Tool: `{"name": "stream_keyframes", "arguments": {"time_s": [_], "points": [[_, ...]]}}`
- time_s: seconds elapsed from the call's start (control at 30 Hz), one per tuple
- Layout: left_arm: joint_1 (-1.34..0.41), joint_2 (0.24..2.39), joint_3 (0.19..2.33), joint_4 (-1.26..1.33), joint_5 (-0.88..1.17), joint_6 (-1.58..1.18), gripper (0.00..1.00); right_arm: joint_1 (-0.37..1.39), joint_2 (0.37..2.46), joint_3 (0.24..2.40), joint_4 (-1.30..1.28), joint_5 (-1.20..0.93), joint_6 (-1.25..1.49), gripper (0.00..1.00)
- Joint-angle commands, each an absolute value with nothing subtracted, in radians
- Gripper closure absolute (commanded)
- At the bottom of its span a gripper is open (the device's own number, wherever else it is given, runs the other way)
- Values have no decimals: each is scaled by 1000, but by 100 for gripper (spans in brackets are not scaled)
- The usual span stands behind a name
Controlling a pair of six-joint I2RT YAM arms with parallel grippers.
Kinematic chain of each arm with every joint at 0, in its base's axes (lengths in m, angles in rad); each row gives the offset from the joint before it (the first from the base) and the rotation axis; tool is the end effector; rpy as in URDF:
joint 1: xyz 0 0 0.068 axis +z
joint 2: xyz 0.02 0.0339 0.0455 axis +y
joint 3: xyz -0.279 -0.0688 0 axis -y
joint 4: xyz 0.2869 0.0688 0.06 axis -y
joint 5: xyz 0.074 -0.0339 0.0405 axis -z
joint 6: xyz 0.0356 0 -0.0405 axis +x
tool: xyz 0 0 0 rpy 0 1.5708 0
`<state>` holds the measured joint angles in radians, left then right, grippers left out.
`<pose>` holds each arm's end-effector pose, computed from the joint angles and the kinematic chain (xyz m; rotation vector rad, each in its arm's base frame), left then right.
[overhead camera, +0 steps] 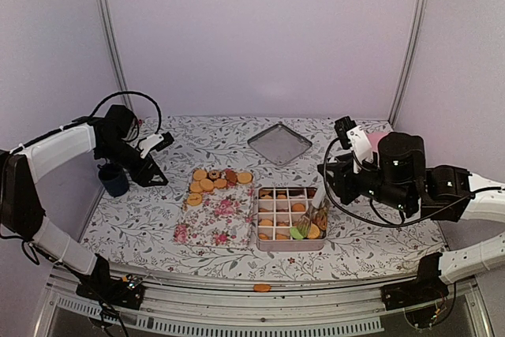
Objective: Pack the cookies
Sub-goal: Place the fake cookies in the empty pocket of the box, then adjust the fake cookies on the plate.
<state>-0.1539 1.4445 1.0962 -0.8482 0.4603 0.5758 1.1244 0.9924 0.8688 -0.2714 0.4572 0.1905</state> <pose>0.3076 -0.0637 0.2502 1.0514 2.4245 -0.5002 0.1253 0.2254 0.3305 -0.5998 1.8526 0.4294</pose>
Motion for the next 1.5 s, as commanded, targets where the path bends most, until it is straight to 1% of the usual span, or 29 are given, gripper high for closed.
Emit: {"name": "stream_keyframes", "arguments": {"time_s": [0.0,0.13,0.3,0.5,0.63,0.7,0.8,0.9,1.17,1.47], "points": [[-144,1446,1086,-824,479,574,42,1121,997,913,-310,492,147,68],[-144,1447,1086,-822,482,571,42,1121,1008,914,-316,475,147,70],[-143,1447,1087,-822,482,569,42,1121,1043,899,-280,401,155,71],[-144,1448,1084,-821,485,573,42,1121,1087,871,-224,299,180,63],[-144,1453,1085,-822,487,577,42,1121,1093,850,-209,265,198,61],[-144,1454,1086,-822,484,578,43,1121,1095,844,-211,263,208,64],[-144,1458,1088,-822,483,578,43,1120,1086,840,-218,282,220,71],[-145,1461,1086,-822,483,578,43,1120,1072,843,-223,302,217,74],[-144,1459,1090,-827,484,578,43,1118,1043,904,-253,359,145,75],[-144,1463,1100,-828,479,580,43,1120,1050,907,-327,393,116,75]]}}
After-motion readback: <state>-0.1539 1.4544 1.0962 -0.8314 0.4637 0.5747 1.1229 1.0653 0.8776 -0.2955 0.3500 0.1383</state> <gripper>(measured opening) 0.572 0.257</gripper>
